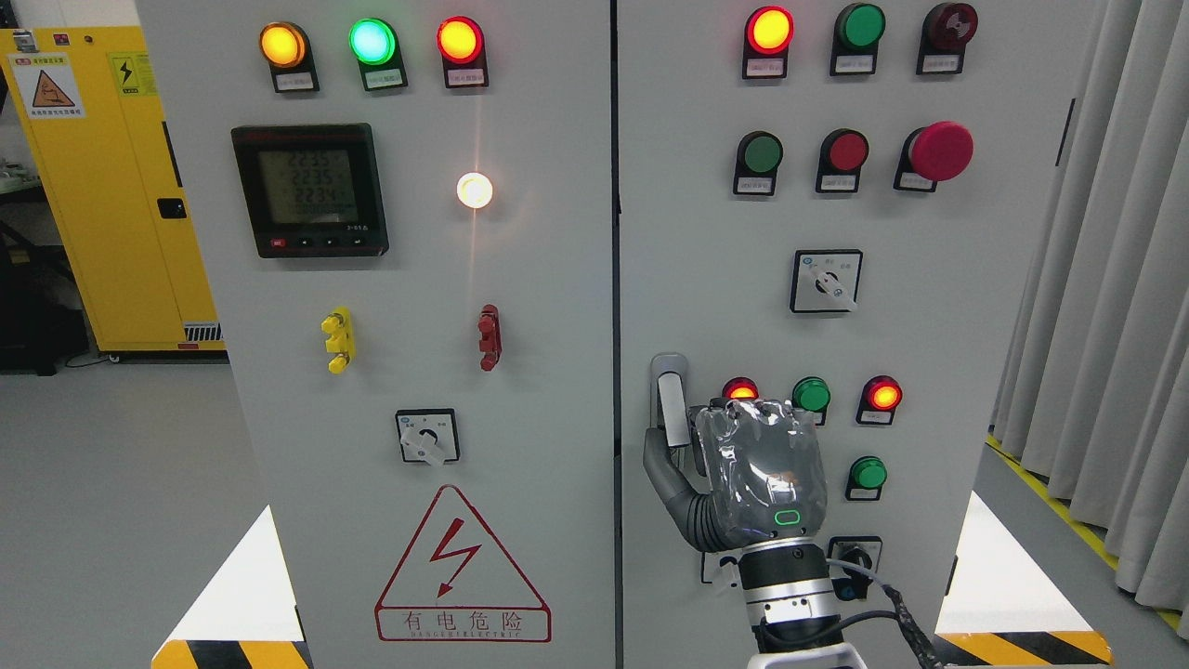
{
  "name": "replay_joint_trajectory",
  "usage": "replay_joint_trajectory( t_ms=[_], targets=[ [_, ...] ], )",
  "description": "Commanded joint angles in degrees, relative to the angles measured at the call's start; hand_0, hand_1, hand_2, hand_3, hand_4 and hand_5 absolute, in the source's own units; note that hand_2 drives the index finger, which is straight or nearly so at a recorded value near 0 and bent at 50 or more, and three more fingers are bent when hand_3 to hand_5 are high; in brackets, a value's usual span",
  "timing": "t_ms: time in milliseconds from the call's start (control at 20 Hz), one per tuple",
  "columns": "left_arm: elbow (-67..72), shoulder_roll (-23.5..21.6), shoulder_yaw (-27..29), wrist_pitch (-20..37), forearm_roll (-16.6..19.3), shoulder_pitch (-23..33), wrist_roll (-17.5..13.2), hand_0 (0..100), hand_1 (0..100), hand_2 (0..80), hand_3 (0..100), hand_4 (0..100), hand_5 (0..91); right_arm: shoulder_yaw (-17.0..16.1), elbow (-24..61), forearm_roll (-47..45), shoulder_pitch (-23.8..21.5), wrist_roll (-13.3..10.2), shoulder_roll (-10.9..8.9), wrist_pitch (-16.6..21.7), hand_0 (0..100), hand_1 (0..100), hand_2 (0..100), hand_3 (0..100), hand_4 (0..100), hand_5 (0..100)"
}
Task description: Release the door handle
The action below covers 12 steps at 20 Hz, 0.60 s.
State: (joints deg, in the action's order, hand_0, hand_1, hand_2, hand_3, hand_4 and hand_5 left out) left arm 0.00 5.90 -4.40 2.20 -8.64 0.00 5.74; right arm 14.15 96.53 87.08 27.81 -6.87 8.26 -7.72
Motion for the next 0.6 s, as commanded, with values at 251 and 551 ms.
replay_joint_trajectory(
  t_ms=[251,551],
  targets=[
    [-0.79,-0.01,0.00,-0.01,-0.07,-0.44,-0.02,12,56,0.0,0,0,0.0,-0.18,0.24,-0.16,-0.12,0.10,0.00,-0.01,66,34,96,100,100,100],
    [-0.79,0.08,0.00,-0.01,-0.07,-0.44,-0.02,12,56,0.0,0,0,0.0,-0.27,0.33,-0.16,-0.30,0.01,0.00,-0.19,66,33,96,100,100,100]
  ],
)
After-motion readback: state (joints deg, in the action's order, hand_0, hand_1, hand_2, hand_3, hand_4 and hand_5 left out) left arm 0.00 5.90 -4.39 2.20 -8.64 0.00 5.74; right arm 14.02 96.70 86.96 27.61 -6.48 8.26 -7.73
